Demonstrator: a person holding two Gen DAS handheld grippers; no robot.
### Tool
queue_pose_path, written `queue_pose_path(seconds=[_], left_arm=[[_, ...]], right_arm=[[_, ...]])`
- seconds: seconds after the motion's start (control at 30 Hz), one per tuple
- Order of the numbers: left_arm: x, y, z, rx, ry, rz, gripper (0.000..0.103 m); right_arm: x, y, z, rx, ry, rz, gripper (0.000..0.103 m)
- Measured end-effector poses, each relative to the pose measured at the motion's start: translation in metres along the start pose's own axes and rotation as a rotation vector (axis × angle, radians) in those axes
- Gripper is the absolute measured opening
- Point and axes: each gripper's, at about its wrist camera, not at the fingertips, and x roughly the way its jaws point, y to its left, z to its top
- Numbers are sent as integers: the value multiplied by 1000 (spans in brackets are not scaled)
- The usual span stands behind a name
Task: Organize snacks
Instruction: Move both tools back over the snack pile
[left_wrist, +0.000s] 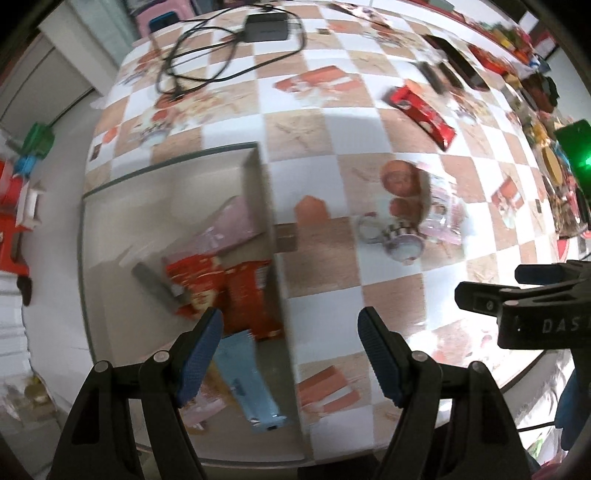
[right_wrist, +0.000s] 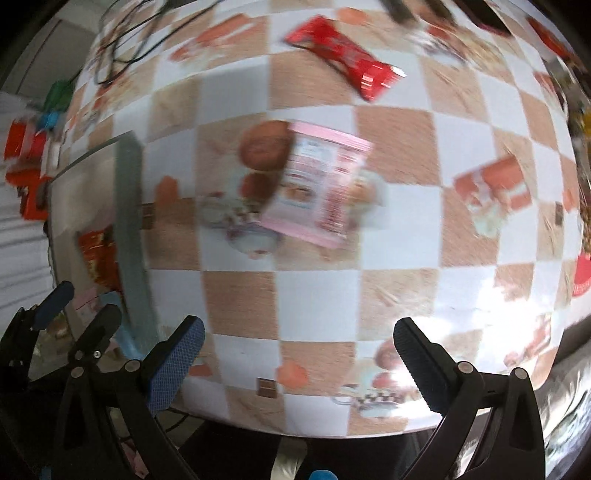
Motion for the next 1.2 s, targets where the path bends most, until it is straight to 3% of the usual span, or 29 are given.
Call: queue_pose_path(seconds=[0.3, 0.63, 0.97, 1.2], left_arm=[[13, -39, 20, 56, 44, -15, 79], [24, -85, 77, 64, 75, -64, 79], [48, -106, 161, -99, 96, -106, 79], [74, -115, 206, -237, 126, -135, 79]], right_arm=[[21, -61, -14, 67, 47, -50, 103], [38, -124, -27, 108, 57, -137, 103], [50, -152, -40, 120, 41, -110, 103], [49, -143, -70, 110, 25, -109, 103]])
